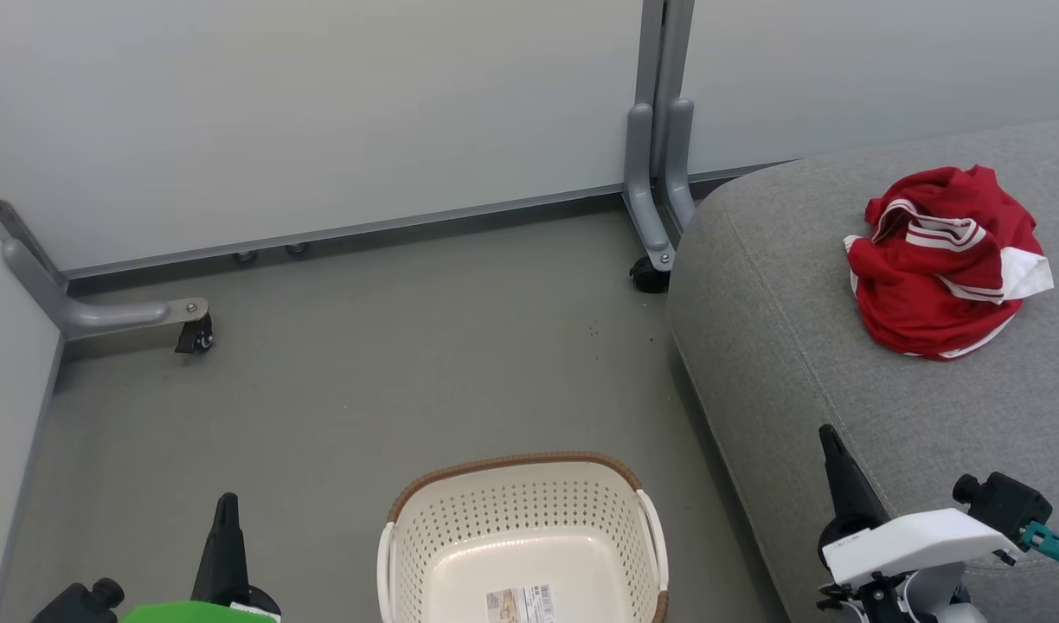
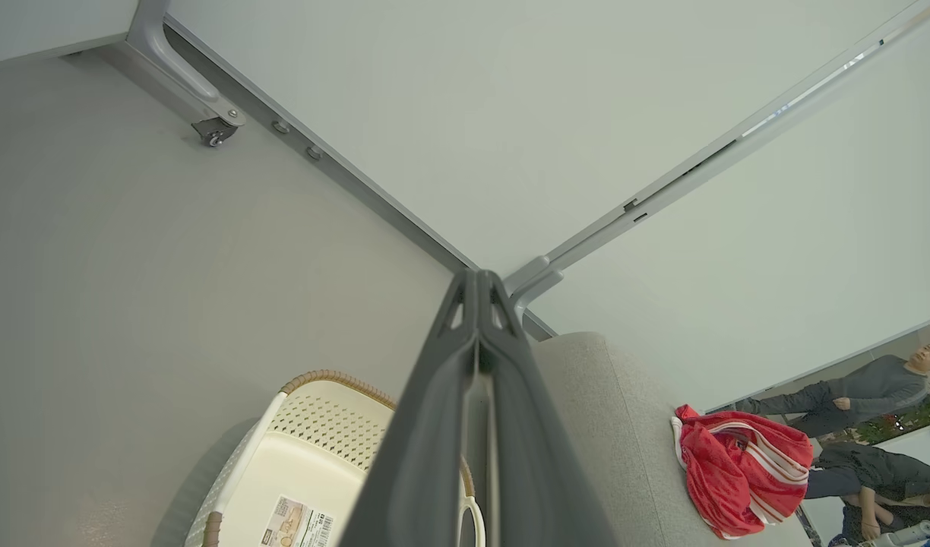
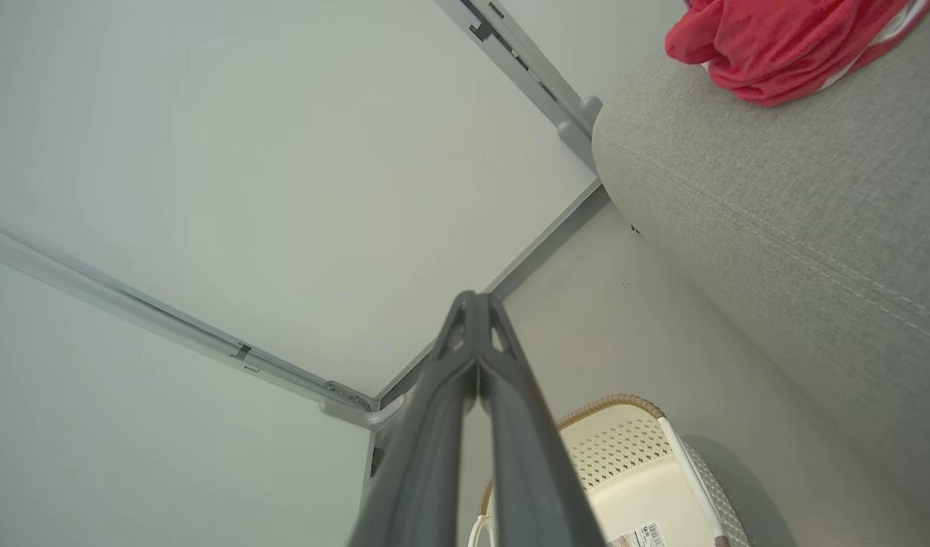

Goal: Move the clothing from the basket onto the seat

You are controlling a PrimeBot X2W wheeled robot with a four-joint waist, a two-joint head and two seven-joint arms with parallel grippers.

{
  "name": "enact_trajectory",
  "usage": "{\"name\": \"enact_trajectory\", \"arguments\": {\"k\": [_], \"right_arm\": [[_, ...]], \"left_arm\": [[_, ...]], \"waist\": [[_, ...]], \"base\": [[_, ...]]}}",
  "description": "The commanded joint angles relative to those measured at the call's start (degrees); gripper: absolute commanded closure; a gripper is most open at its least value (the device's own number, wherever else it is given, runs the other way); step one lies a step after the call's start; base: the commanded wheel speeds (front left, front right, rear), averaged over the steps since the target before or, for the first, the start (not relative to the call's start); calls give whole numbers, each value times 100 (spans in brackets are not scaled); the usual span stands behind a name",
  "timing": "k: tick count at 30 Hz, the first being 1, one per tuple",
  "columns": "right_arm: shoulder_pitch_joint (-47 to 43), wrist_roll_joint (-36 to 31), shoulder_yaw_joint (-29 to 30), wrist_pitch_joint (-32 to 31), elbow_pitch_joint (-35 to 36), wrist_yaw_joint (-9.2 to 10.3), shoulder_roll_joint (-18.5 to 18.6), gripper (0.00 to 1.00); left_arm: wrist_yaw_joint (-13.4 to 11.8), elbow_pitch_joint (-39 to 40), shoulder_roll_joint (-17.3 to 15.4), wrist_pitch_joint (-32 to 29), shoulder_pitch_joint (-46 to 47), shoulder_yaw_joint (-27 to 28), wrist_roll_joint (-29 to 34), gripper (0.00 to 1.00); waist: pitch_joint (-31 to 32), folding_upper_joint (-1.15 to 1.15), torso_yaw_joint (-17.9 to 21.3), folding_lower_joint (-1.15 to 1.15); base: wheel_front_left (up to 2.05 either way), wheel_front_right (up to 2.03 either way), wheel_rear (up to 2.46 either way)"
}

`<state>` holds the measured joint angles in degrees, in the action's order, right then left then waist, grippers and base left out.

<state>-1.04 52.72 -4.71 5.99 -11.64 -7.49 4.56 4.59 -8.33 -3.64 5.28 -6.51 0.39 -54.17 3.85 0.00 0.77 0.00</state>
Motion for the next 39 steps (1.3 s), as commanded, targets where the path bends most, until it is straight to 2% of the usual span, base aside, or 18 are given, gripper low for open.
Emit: {"name": "enact_trajectory", "arguments": {"k": [1,39], "right_arm": [[158,207,45,-46,43,-1,34,100],[499,2485,526,-629,-110,-1,27,100]], "left_arm": [[49,19,-57,-36,195,50,-210,100],[200,-316,-57,-621,843,279,-2367,100]], "waist": [[-8,0,-2,0],[-201,0,-39,0]], "base": [[0,0,0],[0,0,0]]}}
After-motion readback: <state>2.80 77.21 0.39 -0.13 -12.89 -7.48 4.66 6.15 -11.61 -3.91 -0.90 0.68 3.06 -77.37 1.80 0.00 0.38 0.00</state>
